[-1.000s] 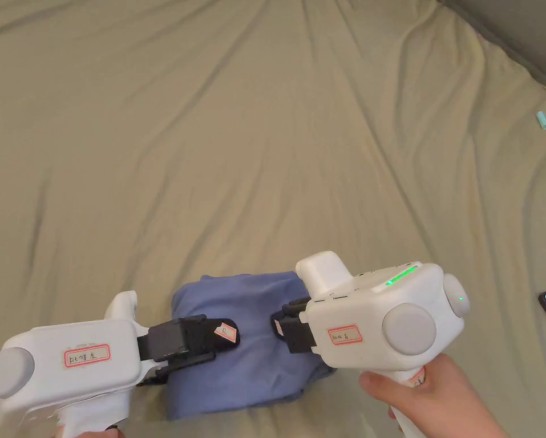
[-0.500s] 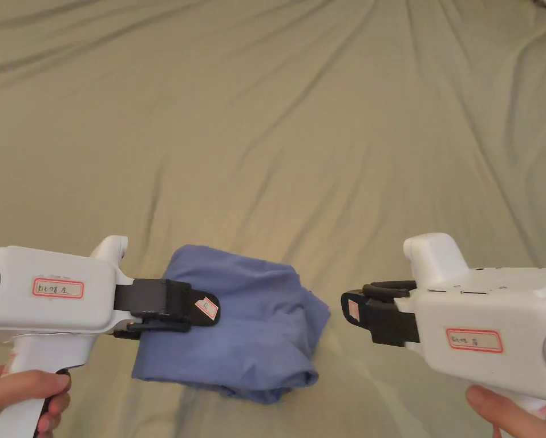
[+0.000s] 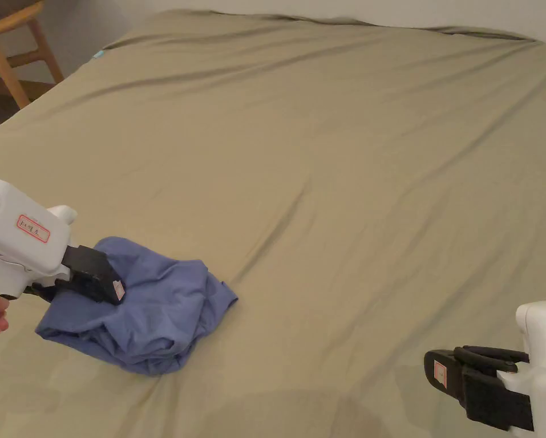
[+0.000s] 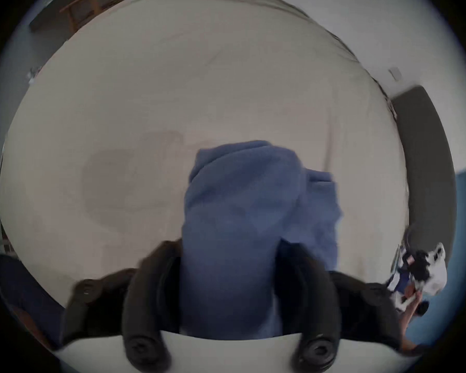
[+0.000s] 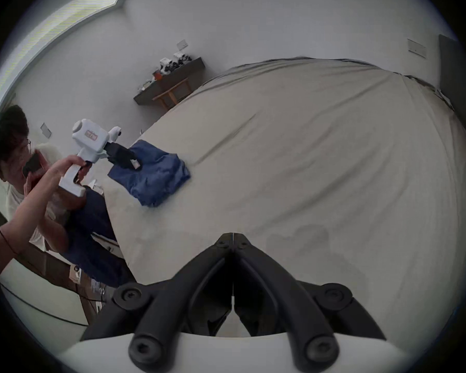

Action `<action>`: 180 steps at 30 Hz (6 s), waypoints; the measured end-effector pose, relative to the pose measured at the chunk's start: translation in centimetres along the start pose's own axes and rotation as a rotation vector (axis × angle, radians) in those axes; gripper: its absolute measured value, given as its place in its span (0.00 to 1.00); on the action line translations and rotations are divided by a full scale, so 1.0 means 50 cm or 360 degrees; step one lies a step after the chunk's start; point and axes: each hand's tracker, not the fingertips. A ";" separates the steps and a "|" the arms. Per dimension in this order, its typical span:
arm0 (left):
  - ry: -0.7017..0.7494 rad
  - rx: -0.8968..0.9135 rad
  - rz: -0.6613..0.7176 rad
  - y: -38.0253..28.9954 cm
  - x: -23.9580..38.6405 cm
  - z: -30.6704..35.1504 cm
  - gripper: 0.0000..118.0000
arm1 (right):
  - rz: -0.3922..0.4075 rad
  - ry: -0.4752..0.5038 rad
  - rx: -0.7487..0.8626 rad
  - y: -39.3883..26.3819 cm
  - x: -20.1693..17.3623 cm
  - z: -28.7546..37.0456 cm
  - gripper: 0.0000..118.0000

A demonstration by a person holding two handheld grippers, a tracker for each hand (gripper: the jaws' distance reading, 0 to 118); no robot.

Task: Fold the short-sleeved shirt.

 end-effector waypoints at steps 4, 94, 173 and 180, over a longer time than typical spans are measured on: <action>0.0330 0.0178 0.0030 -0.020 -0.028 -0.003 0.67 | 0.0016 0.0000 -0.0019 -0.005 0.003 0.010 0.02; 0.0259 0.1999 -0.0630 -0.336 0.785 0.389 0.96 | 0.0147 -0.1208 0.1319 0.058 0.148 0.630 1.00; 0.0271 0.1847 -0.0665 -0.321 0.782 0.351 0.96 | -0.0146 -0.0801 0.1278 0.061 0.174 0.639 1.00; 0.0248 0.1858 -0.0675 -0.319 0.788 0.353 0.96 | -0.0267 -0.1000 0.1332 0.060 0.175 0.633 1.00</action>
